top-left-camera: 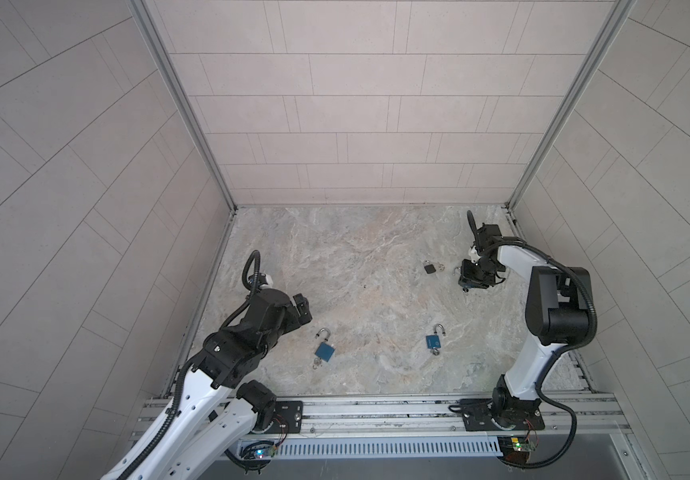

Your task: Lock with the key

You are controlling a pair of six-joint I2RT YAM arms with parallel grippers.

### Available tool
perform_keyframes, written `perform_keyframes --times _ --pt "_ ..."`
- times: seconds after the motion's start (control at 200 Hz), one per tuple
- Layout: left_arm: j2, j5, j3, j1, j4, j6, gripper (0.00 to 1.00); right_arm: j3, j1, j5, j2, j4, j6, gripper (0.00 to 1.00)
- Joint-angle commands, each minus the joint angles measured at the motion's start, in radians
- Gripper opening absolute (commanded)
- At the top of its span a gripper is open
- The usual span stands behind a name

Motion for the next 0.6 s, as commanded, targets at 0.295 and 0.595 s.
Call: perform_keyframes --times 0.295,0.595 --pt "-0.006 0.121 -0.032 0.007 0.080 -0.031 1.00 0.039 0.464 -0.035 -0.261 -0.069 0.071 0.00" --pt "-0.006 0.311 -0.197 0.008 0.281 -0.095 1.00 -0.056 0.910 0.148 -0.267 0.110 0.231 0.00"
